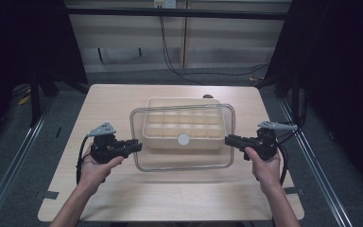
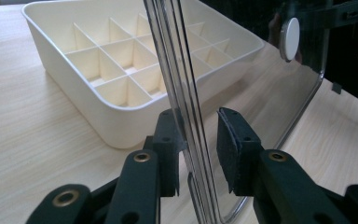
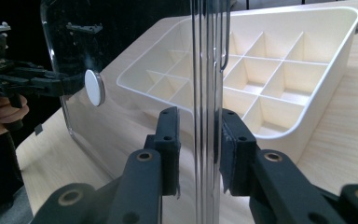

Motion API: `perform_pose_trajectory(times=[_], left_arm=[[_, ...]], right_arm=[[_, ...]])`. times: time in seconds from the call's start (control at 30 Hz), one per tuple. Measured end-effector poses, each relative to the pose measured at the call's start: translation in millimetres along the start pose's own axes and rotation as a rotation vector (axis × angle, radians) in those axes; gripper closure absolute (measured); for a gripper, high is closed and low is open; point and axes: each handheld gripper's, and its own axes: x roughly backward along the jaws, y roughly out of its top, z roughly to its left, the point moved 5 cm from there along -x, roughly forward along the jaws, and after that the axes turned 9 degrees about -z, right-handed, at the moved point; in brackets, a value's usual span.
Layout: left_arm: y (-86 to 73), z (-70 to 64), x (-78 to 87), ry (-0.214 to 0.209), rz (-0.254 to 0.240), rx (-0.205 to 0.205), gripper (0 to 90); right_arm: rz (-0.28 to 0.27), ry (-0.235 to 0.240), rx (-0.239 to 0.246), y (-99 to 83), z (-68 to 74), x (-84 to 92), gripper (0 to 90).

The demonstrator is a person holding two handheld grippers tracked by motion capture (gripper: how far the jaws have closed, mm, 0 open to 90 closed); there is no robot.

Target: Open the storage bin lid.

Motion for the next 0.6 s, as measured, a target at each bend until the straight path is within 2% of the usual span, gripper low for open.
perform_pose_trajectory(times=[0.27, 0.37, 0.6], left_arm=[[-4.0, -3.7, 3.2, -0.005, 0.006, 0.006, 70.2], [-6.0, -5.2, 4.8, -0.012, 0.008, 0.012, 70.5], [-13.6, -10.1, 6.7, -0.015, 0.023, 0.016, 70.6]], right_arm=[[0.012, 0.003, 0.009, -4.6, 3.9, 3.8, 71.5], [0.020, 0.015, -0.005, -7.5, 3.8, 5.0, 71.7], [0.038, 0.008, -0.009, -17.3, 3.4, 7.1, 71.4]])
